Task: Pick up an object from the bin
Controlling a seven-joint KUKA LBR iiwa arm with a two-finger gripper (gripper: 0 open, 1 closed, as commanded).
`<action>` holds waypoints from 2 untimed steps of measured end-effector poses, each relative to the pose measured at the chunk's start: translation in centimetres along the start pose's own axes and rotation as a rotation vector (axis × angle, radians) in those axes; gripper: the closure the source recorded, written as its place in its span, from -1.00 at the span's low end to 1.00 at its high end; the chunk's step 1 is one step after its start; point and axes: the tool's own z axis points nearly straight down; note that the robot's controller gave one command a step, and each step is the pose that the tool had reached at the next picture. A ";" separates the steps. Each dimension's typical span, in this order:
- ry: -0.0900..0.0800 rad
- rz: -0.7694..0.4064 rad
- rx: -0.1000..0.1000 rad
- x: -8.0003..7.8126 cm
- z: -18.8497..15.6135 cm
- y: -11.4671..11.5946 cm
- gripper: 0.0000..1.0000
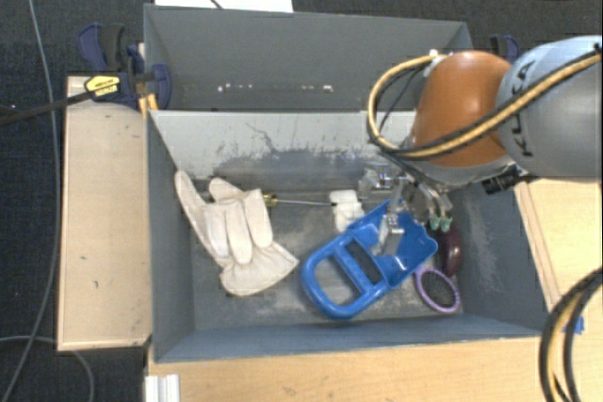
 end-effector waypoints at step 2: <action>-0.010 -0.622 0.002 4.5 5.8 -5.2 -1.00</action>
Offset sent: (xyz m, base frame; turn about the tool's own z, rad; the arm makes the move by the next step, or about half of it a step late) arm -0.0476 -0.0517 -0.0593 -0.6299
